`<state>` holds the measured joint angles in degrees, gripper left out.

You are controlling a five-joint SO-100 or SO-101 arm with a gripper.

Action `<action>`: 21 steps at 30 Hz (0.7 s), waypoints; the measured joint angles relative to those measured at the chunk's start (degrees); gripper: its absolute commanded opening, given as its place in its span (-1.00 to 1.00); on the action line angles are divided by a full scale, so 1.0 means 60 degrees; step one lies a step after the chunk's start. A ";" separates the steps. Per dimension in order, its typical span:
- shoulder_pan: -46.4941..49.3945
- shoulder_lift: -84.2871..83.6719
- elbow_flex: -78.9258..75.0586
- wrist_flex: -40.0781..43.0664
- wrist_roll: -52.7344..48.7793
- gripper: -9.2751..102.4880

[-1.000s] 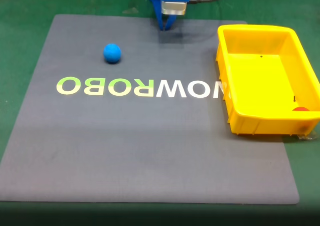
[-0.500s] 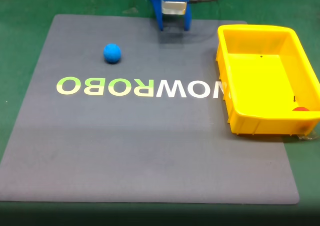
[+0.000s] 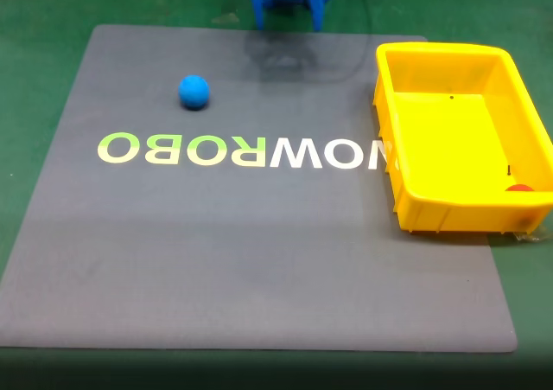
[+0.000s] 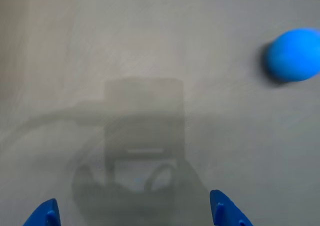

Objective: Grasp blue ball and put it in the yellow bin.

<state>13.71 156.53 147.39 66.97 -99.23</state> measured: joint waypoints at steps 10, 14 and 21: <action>0.1553 -0.5391 -0.2651 -0.2417 -0.0410 -0.23; 0.1890 -0.6621 -0.3296 -0.2754 -0.0513 -0.23; 0.2153 -0.8276 -0.4365 -0.3149 -0.0586 -0.23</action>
<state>26.63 106.88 121.20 48.08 -102.74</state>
